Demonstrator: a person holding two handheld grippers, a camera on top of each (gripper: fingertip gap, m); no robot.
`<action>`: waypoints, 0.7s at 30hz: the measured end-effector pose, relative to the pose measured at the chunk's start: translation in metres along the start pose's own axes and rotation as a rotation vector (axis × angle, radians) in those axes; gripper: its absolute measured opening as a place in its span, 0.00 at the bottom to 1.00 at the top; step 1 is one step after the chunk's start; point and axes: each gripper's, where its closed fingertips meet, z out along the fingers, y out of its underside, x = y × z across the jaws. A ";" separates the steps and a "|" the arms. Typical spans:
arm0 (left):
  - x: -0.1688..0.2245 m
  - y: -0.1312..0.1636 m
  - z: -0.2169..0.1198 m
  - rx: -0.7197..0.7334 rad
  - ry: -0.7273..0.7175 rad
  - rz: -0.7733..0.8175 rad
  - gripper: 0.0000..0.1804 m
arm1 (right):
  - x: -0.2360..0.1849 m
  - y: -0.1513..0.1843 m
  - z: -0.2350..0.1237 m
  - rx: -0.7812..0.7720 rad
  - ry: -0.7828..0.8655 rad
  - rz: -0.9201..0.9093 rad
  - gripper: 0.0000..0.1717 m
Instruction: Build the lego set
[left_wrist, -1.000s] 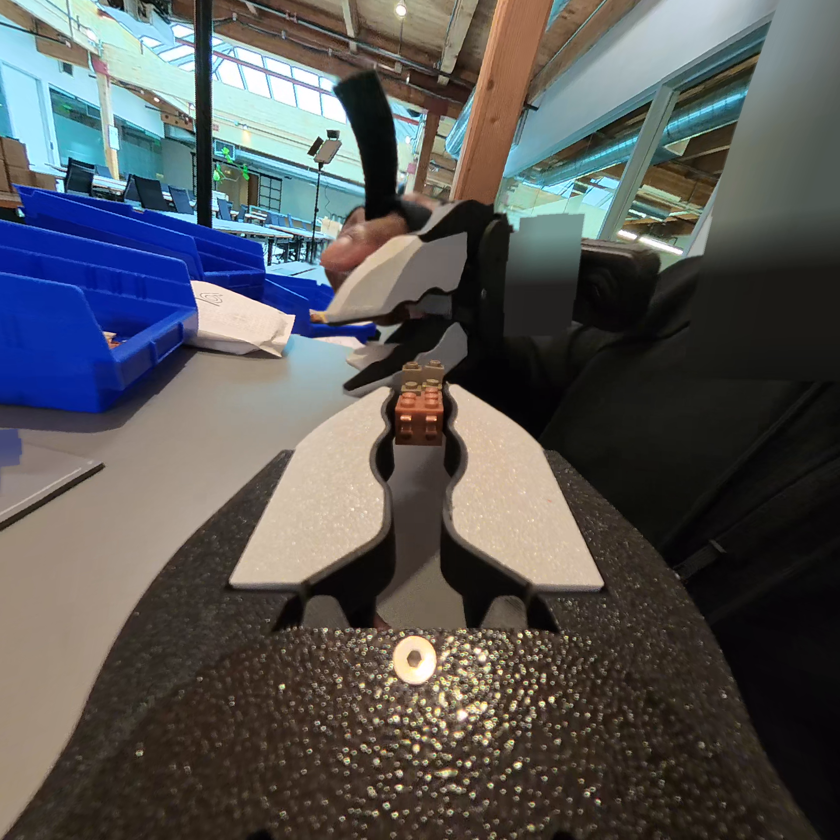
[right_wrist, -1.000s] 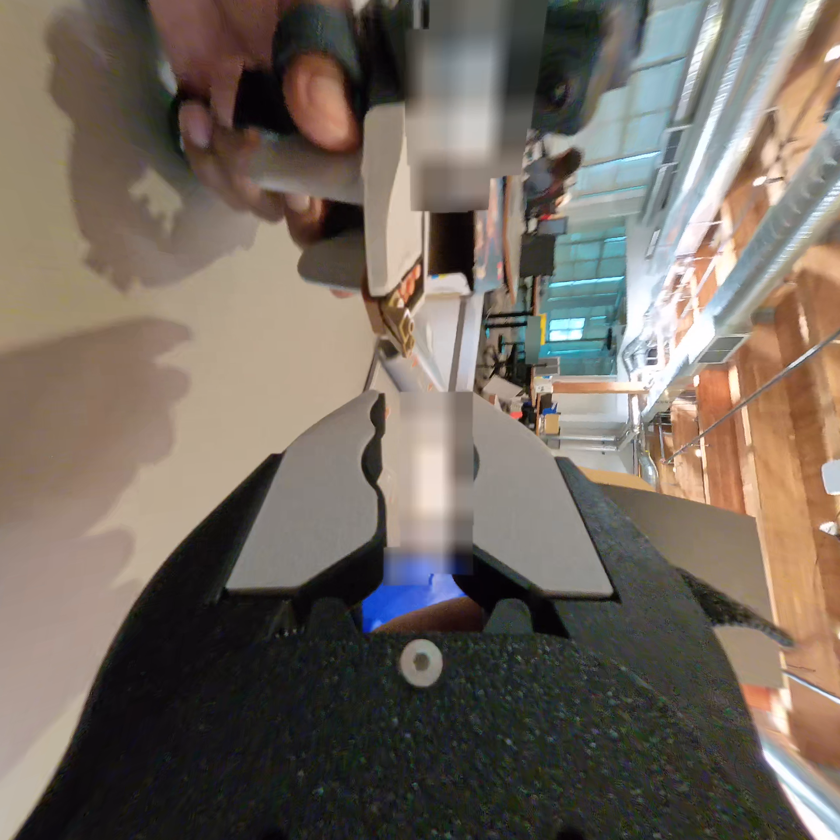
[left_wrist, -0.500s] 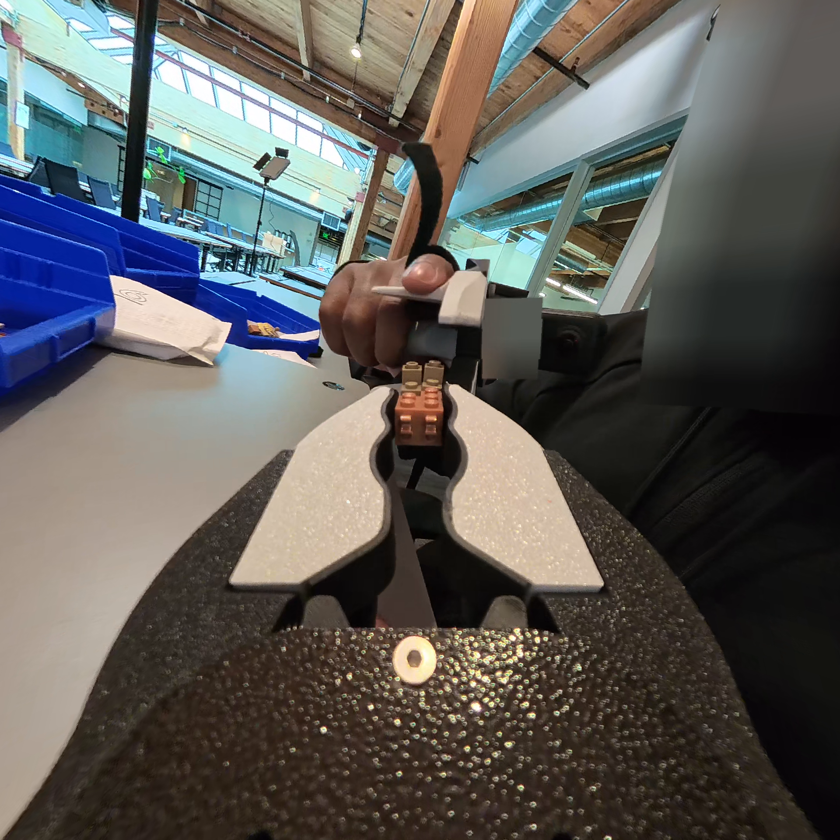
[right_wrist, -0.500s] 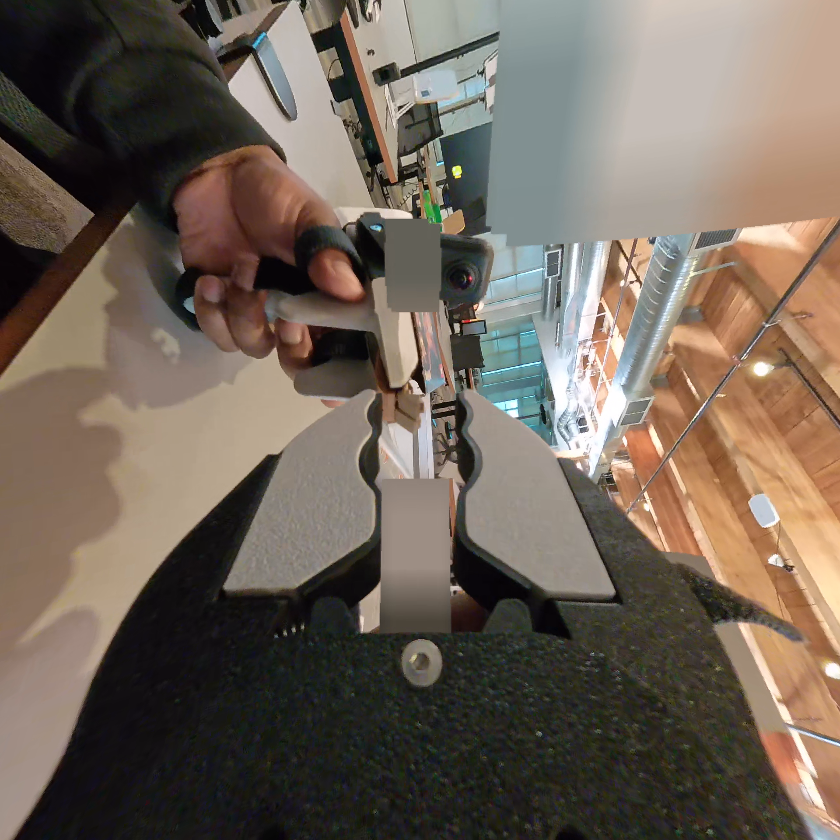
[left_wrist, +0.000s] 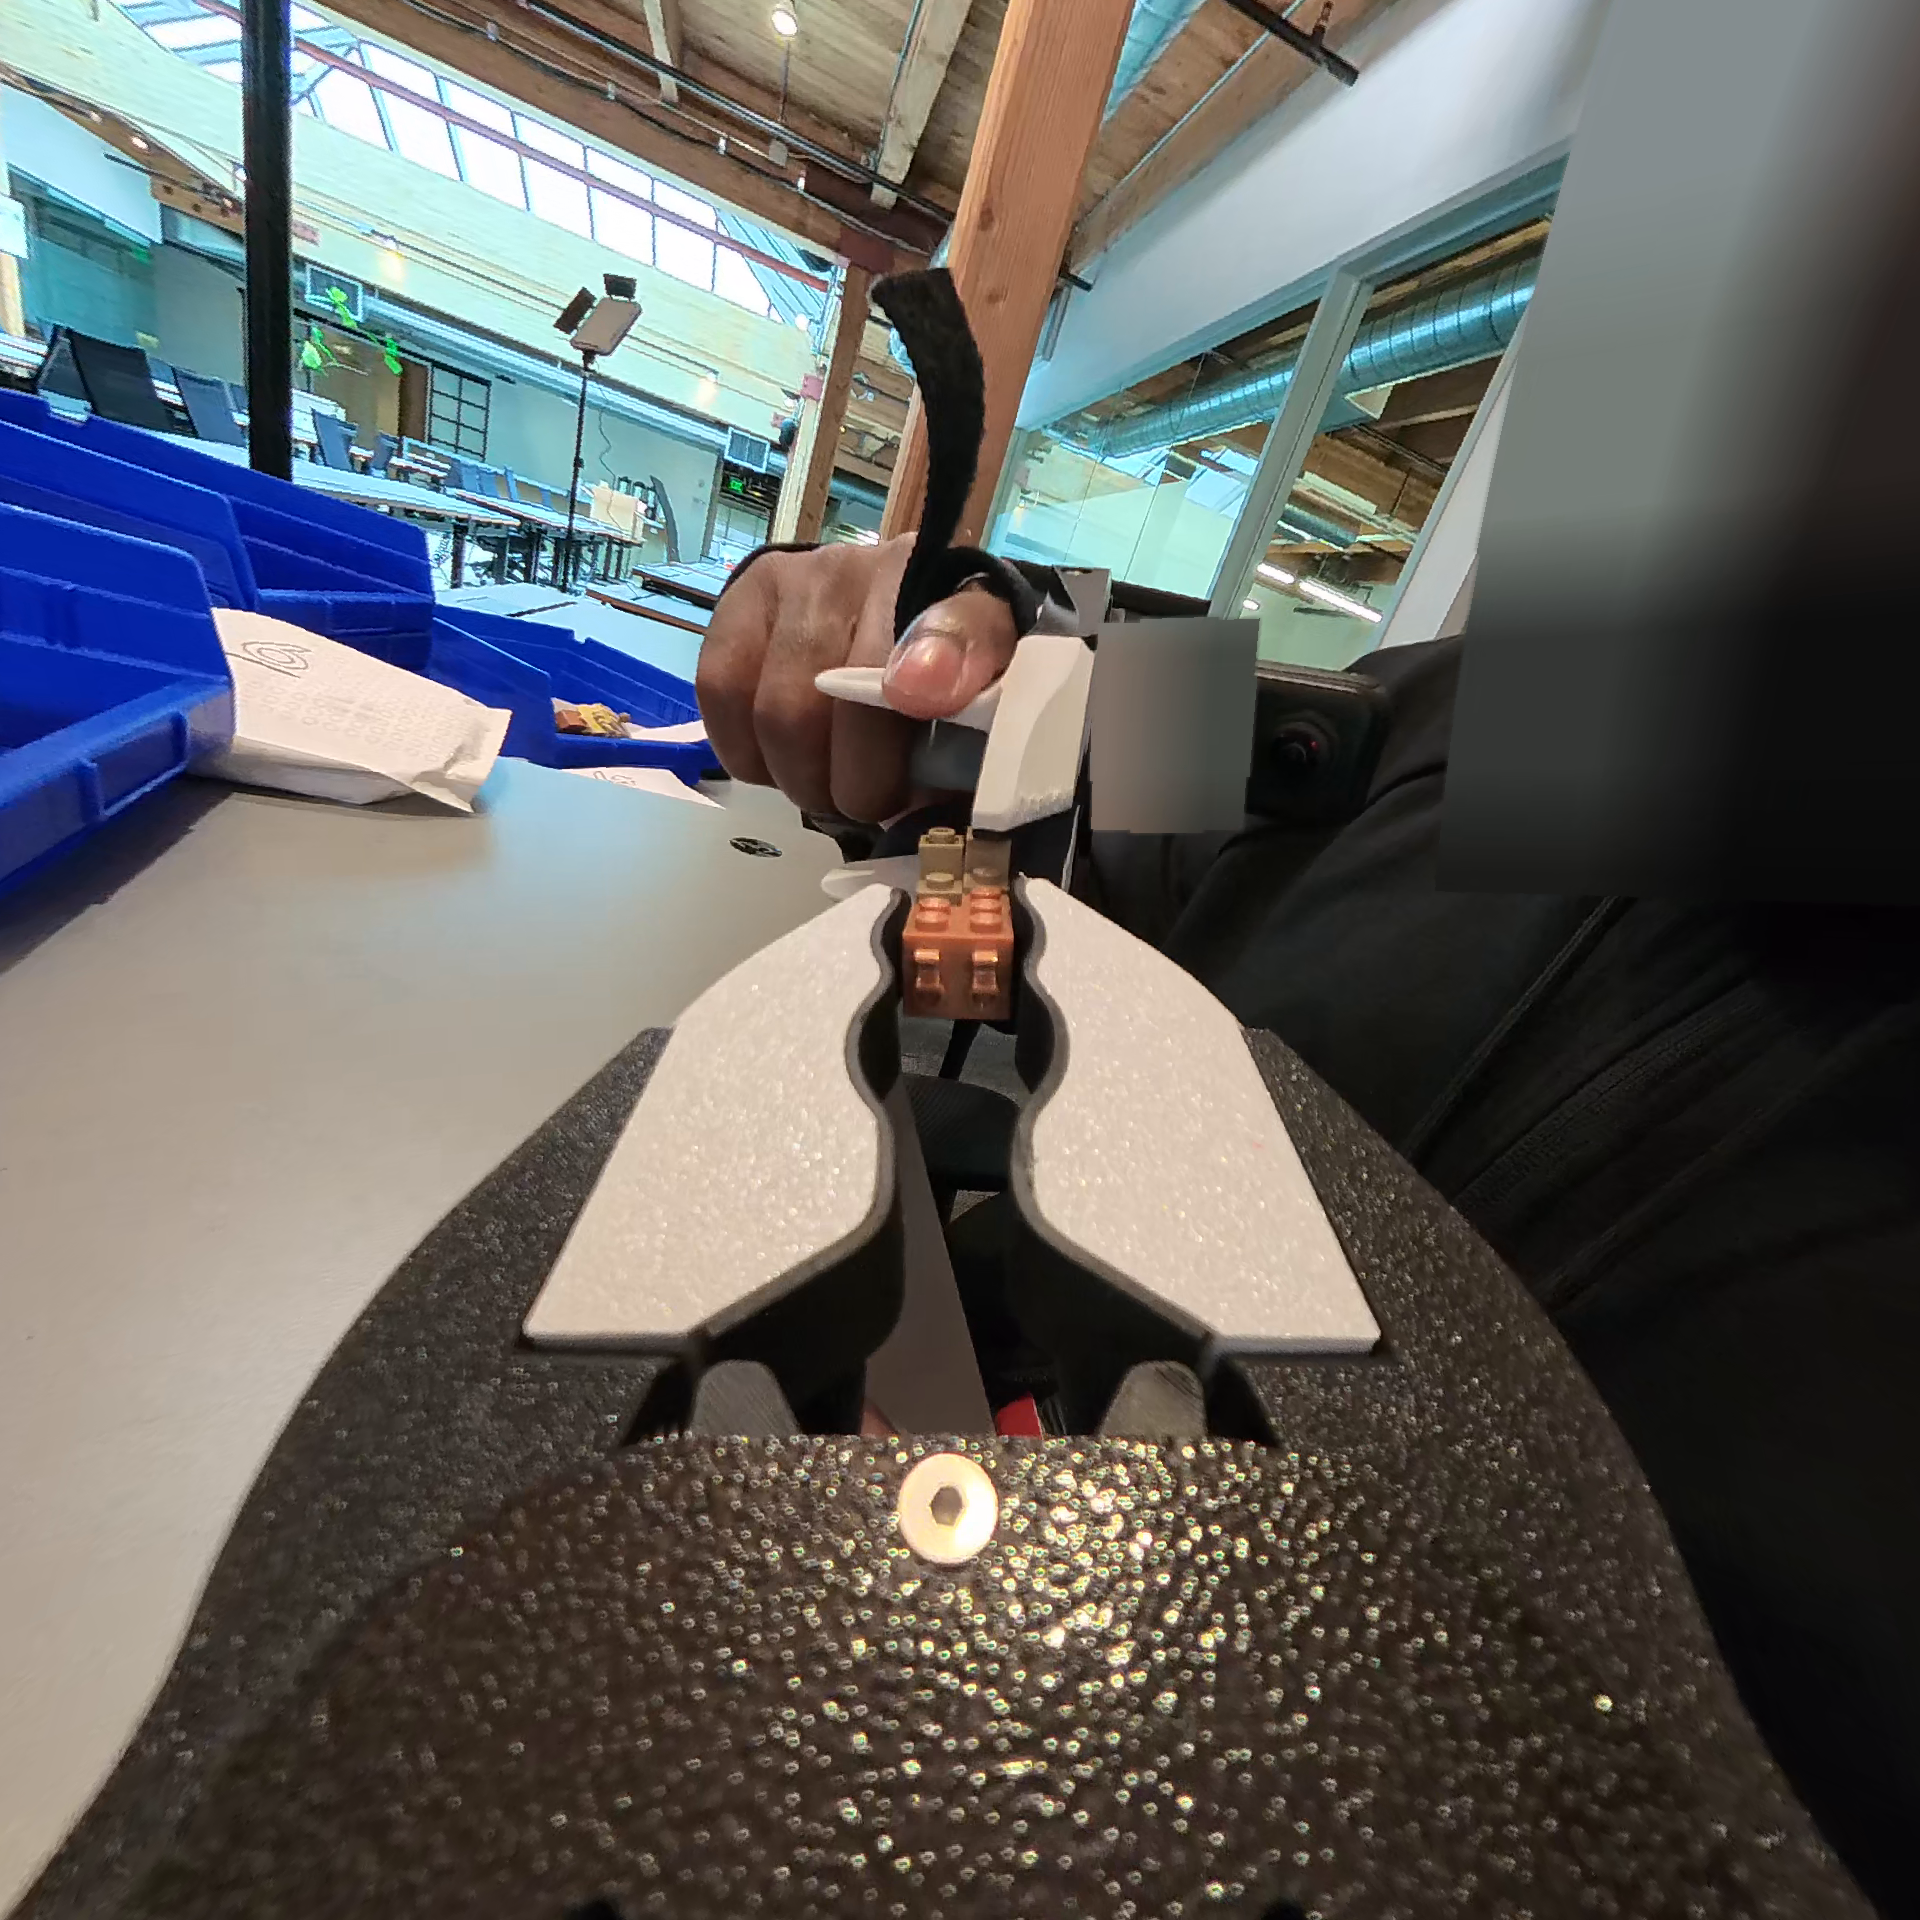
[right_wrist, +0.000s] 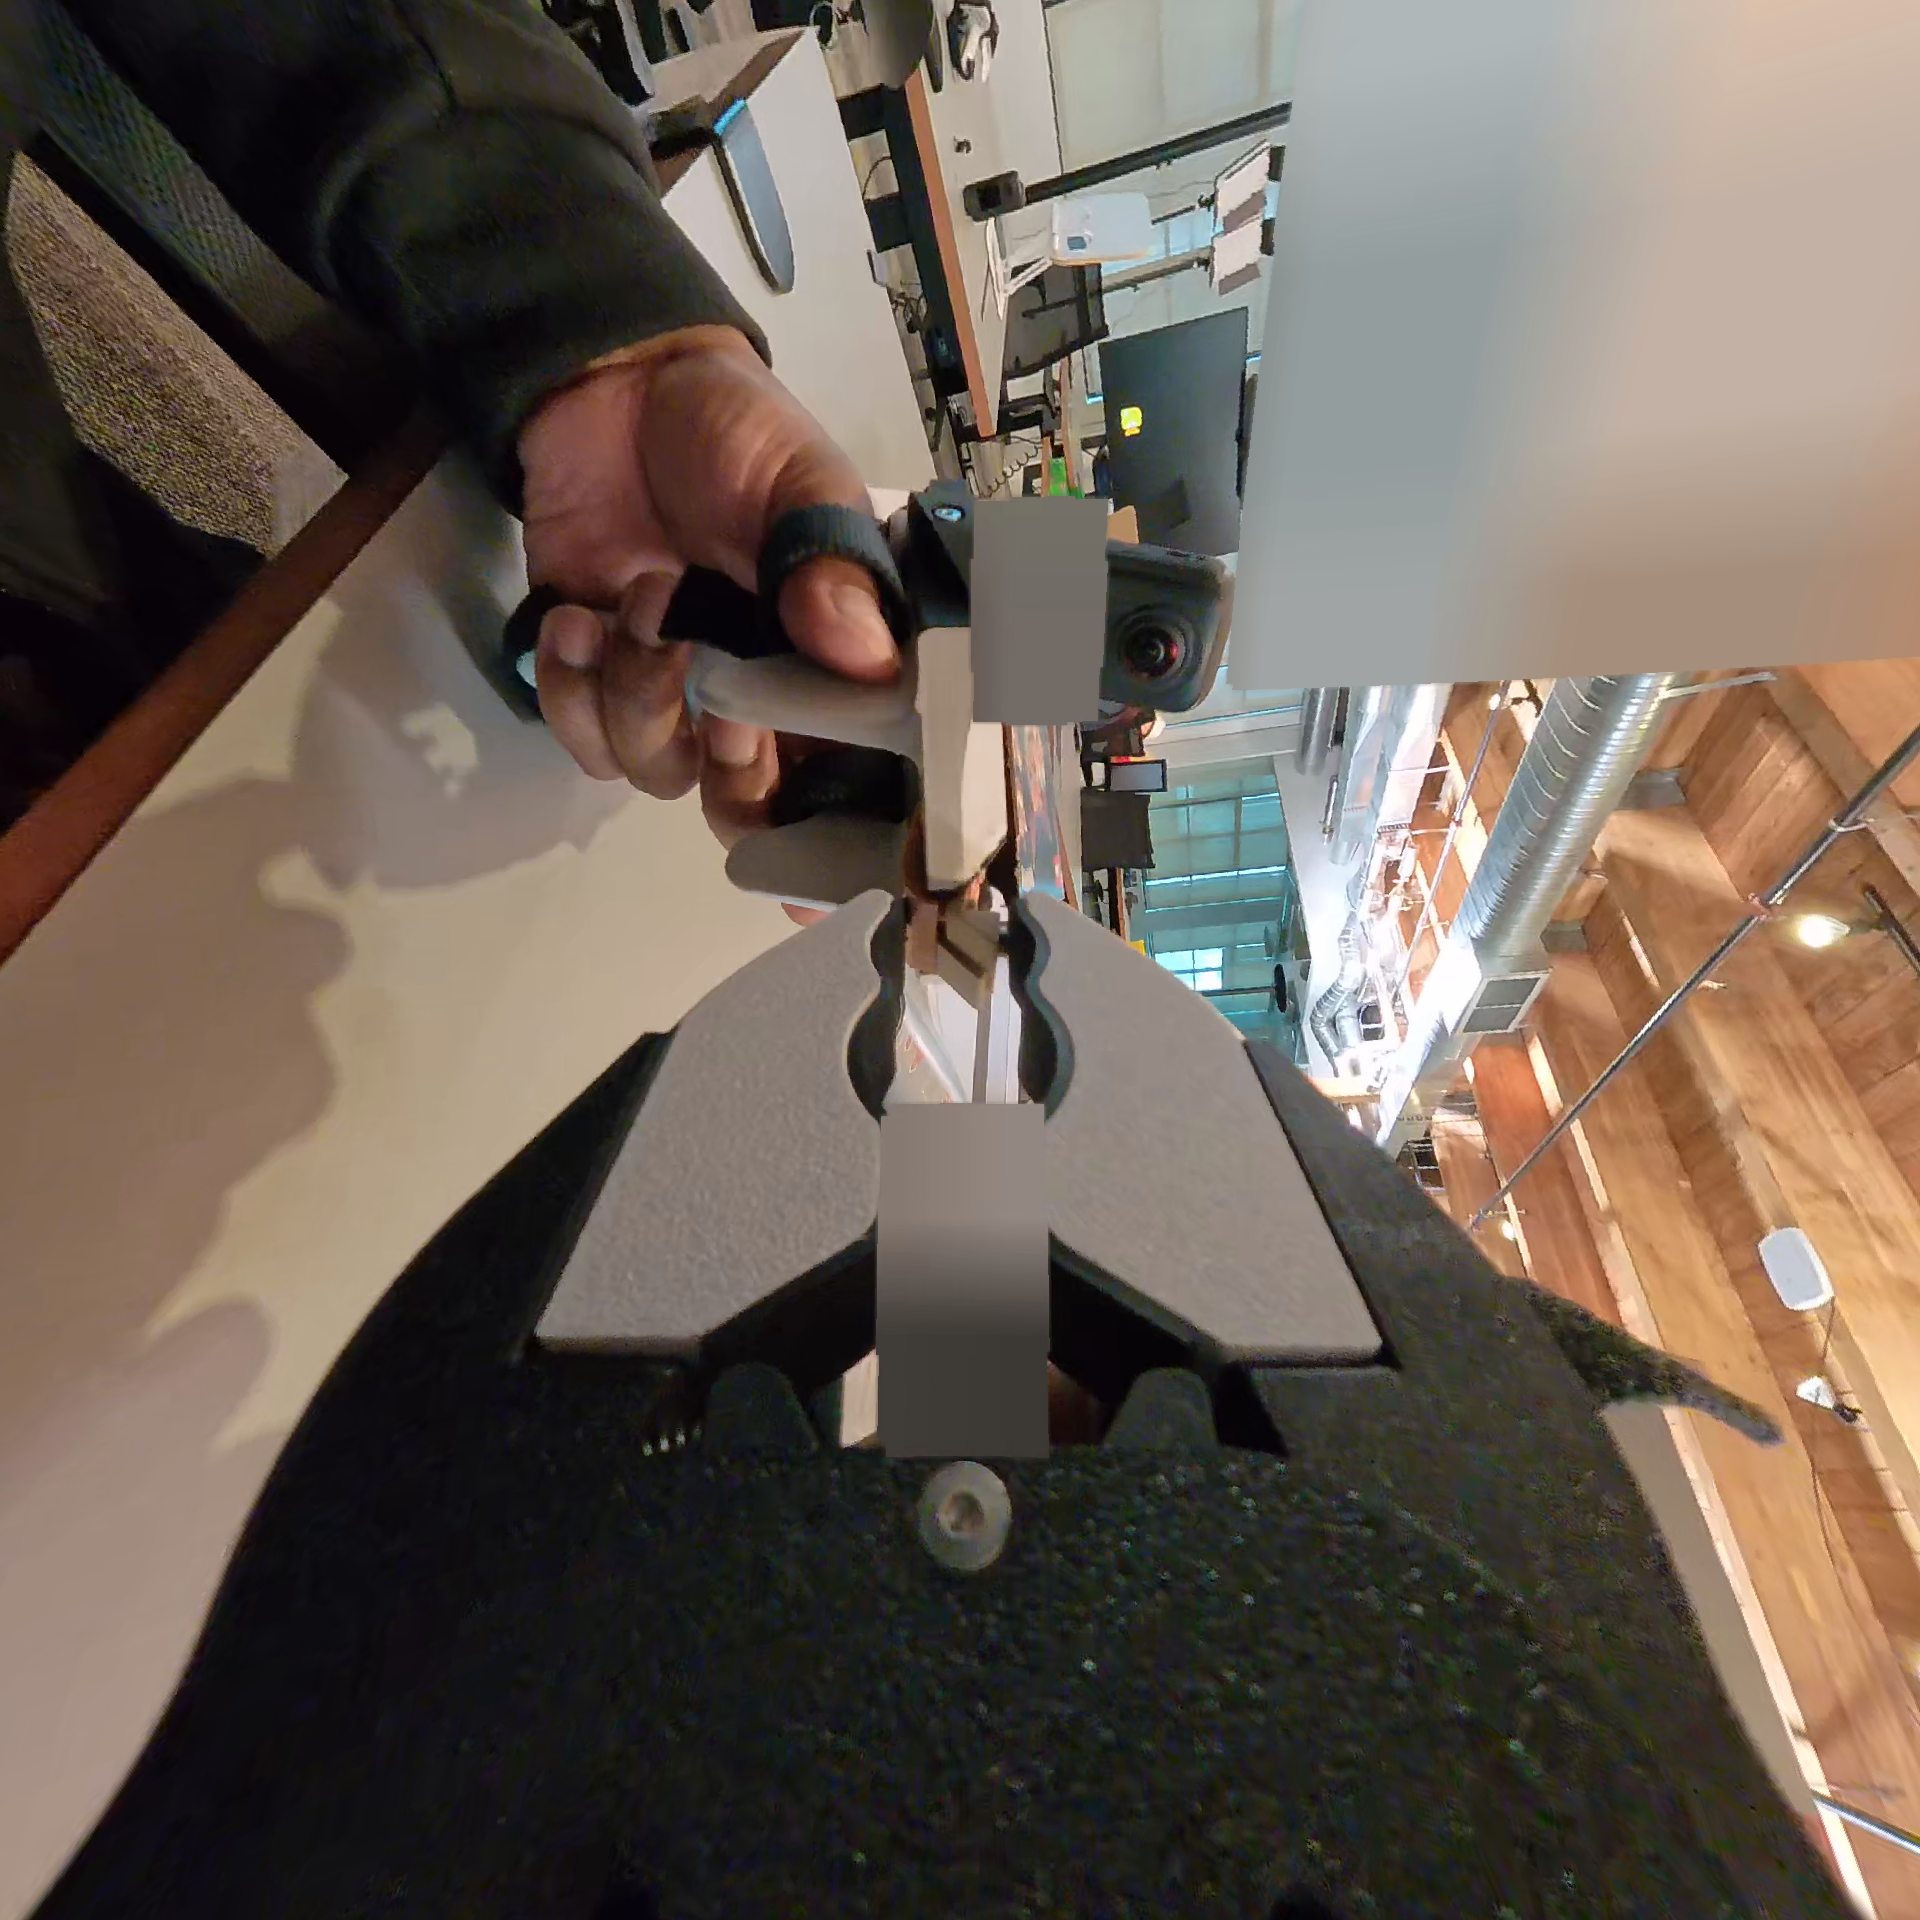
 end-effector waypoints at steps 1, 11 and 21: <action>0.001 0.000 0.000 0.000 0.001 0.003 0.09 | 0.000 -0.001 0.000 0.002 -0.003 -0.003 0.11; 0.008 -0.001 0.003 -0.008 0.013 0.023 0.09 | 0.001 -0.006 -0.004 0.011 -0.044 -0.006 0.09; 0.008 0.004 0.005 -0.066 -0.008 0.039 0.09 | -0.005 -0.006 -0.006 -0.001 -0.119 0.003 0.09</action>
